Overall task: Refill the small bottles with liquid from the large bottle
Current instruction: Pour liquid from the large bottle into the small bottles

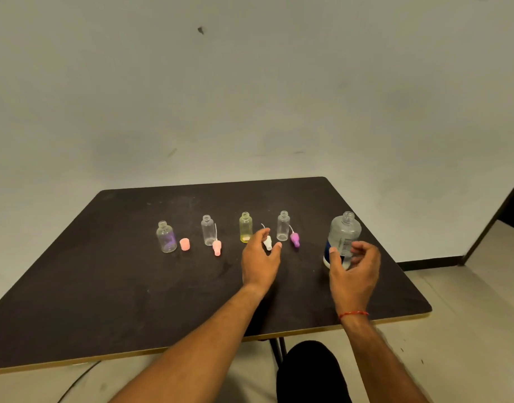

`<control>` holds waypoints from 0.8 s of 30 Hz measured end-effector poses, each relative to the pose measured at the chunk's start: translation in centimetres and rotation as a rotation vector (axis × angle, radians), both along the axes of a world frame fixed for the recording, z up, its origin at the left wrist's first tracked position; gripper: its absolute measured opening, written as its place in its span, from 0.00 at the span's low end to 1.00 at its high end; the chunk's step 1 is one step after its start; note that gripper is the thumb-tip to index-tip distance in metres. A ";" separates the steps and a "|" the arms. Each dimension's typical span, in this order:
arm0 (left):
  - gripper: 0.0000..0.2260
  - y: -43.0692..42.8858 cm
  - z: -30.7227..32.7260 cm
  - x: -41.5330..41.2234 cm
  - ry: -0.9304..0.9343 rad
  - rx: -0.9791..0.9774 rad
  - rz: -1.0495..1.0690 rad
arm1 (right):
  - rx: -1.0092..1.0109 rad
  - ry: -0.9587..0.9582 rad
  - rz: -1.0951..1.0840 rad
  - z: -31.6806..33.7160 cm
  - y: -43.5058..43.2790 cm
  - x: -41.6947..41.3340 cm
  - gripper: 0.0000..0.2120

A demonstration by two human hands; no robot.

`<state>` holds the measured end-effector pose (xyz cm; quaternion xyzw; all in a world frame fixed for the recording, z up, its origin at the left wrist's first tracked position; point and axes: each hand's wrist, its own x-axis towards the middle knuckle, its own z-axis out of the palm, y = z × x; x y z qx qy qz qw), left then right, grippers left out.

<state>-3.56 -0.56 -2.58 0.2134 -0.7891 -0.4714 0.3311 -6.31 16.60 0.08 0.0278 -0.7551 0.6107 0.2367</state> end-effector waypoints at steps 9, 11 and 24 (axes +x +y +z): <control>0.29 -0.4 0.8 -5.2 -0.140 -0.022 -0.004 | 0.138 -0.073 -0.012 -1.2 1.4 -3.7 0.37; 0.30 -0.4 0.8 -6.1 -0.152 -0.016 -0.003 | 0.161 -0.083 0.031 -1.3 1.5 -4.2 0.39; 0.11 -1.6 1.3 -8.5 -0.189 -0.032 0.005 | 0.249 -0.094 0.198 -1.3 1.7 -6.3 0.36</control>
